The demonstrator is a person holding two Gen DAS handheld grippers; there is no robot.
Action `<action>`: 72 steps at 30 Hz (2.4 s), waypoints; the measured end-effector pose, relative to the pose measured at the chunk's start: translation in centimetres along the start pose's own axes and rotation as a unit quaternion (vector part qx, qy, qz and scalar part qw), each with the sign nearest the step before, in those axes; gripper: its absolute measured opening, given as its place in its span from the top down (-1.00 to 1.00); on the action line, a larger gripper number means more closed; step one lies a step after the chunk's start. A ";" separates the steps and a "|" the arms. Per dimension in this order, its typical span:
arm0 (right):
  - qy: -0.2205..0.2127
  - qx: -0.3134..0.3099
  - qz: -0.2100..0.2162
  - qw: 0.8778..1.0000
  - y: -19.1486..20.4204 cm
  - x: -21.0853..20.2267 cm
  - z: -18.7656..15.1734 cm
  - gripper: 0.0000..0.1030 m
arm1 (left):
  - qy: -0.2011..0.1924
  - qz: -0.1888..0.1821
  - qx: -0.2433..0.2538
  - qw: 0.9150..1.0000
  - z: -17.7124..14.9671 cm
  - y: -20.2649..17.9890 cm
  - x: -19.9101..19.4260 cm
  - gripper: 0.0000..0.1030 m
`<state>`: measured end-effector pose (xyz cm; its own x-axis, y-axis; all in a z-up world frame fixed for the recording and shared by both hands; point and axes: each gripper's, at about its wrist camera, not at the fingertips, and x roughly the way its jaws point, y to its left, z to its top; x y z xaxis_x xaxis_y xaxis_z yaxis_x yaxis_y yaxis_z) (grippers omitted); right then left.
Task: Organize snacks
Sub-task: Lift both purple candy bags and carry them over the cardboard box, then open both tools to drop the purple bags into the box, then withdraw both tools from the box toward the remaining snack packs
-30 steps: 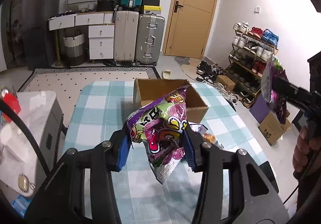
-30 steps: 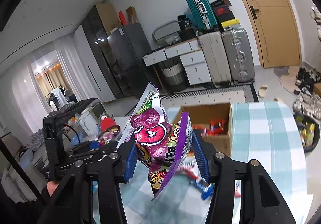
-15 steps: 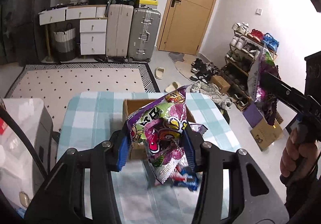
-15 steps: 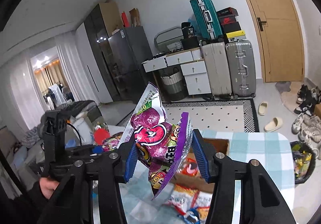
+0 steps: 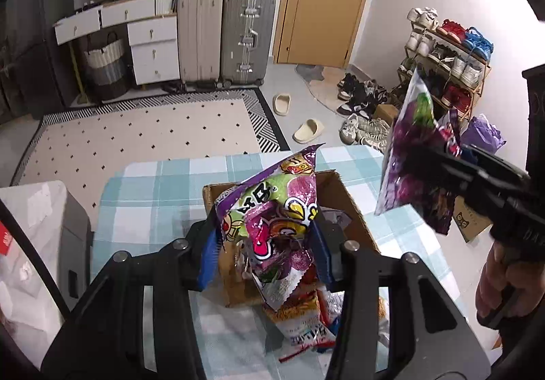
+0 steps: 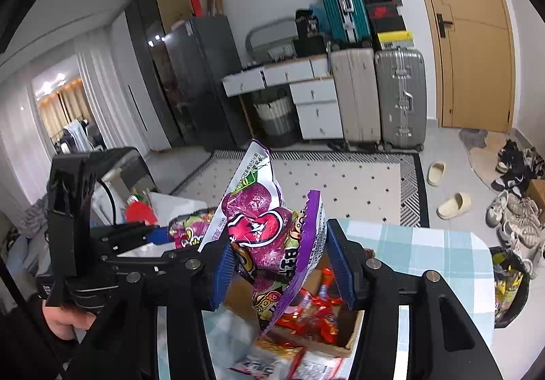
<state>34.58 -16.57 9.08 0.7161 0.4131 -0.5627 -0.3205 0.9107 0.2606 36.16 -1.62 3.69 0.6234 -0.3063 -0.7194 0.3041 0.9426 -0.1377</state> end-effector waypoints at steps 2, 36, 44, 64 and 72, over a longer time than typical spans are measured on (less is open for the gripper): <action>0.011 0.000 -0.005 1.000 -0.9 1.5 -0.4 0.01 | 0.008 0.001 -0.002 1.000 -0.1 0.3 2.0 0.17; 0.127 -0.018 -0.035 0.991 -6.0 14.0 -7.4 -0.05 | 0.095 0.045 0.028 0.994 -3.3 1.8 16.5 -0.09; 0.102 -0.026 -0.044 0.993 -5.7 10.9 -6.6 -0.20 | 0.059 0.078 0.050 0.994 -3.7 0.3 12.7 -0.34; -0.012 -0.021 -0.038 0.999 -0.9 -4.7 -8.9 -0.68 | -0.090 0.120 0.072 0.986 -9.4 -3.4 -3.4 -0.61; -0.060 -0.009 -0.030 0.998 1.2 -9.7 -13.7 -0.81 | -0.130 0.092 0.049 0.986 -14.1 -4.7 -8.7 -0.85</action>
<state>18.75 -19.39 4.07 0.8028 0.3544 -0.4795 -0.2849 0.9345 0.2137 19.17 -1.55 1.03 0.8349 -0.1662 -0.5247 0.2277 0.9722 0.0544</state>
